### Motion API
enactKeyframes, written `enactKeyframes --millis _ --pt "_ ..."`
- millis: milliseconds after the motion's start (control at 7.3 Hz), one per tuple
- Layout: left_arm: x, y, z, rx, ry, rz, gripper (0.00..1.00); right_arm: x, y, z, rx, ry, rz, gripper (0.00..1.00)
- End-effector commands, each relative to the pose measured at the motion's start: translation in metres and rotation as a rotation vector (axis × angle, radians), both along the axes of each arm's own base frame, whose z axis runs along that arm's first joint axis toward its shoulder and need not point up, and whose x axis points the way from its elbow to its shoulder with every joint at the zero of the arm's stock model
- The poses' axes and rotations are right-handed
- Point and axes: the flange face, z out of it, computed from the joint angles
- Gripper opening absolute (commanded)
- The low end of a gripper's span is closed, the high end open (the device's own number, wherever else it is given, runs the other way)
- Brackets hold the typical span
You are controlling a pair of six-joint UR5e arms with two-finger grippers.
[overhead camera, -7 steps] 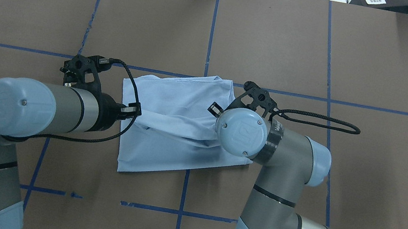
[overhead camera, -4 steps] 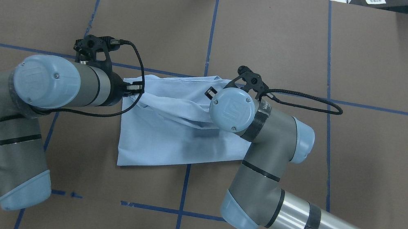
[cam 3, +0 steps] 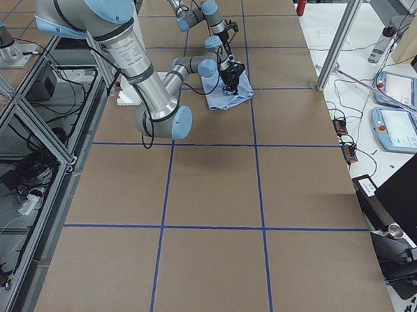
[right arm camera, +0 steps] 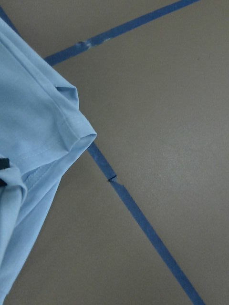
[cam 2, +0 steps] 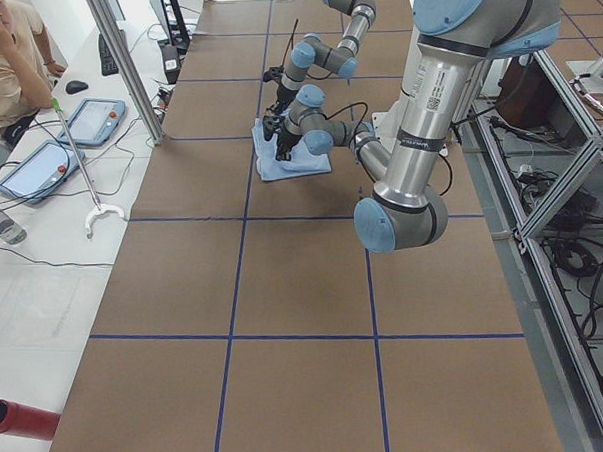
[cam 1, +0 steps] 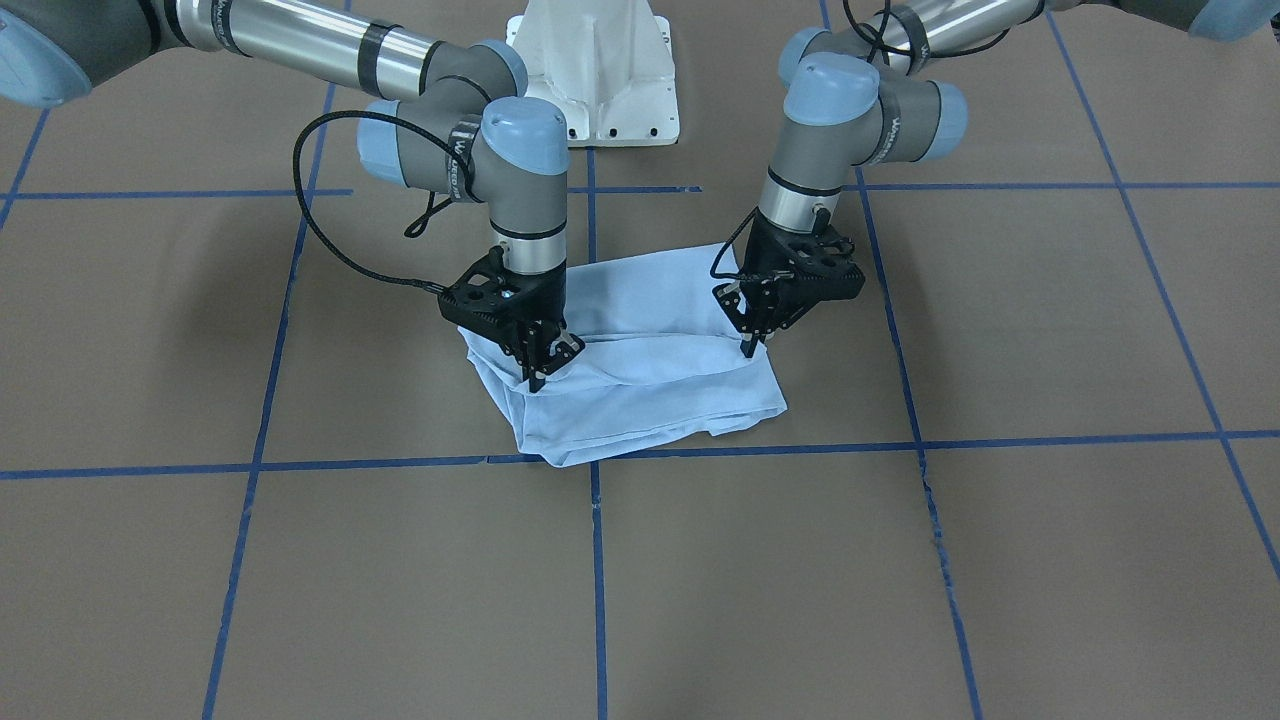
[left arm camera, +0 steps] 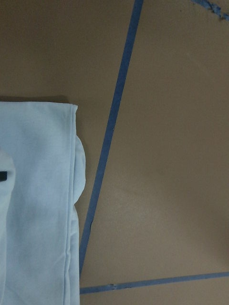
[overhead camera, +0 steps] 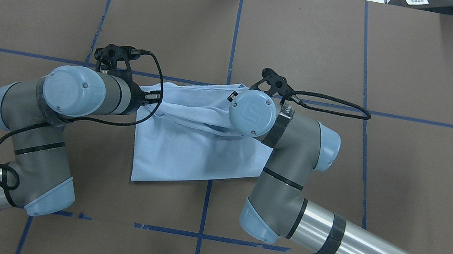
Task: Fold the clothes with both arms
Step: 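Lay the folded edge down on the far half with both grippers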
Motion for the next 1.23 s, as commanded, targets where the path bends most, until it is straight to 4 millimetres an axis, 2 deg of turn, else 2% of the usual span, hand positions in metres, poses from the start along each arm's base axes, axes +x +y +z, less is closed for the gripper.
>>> enactKeyframes --millis 0,137,274,411,684,958,1095 --pt "0.004 -0.002 0.007 0.001 -0.006 0.003 0.04 -0.010 -0.009 0.016 0.009 -0.013 0.003 0.00" --pt "0.003 -0.002 0.007 0.001 -0.006 0.005 0.94 -0.006 -0.017 0.006 0.037 -0.008 -0.011 0.72" --pt "0.001 -0.003 0.004 0.027 -0.014 0.021 1.00 0.001 -0.027 -0.013 0.038 -0.030 -0.038 1.00" --pt "-0.011 -0.012 -0.001 0.064 -0.021 0.033 1.00 0.004 -0.028 -0.021 0.021 -0.053 -0.086 1.00" --pt "-0.046 -0.037 -0.003 0.059 0.009 0.156 1.00 0.010 -0.021 -0.033 0.096 -0.039 -0.163 1.00" --pt "-0.048 -0.039 -0.003 0.058 0.008 0.152 1.00 -0.013 0.034 -0.034 0.188 0.008 -0.311 1.00" --pt "-0.048 -0.039 -0.003 0.057 0.008 0.153 1.00 -0.029 0.057 -0.025 0.266 0.084 -0.375 1.00"
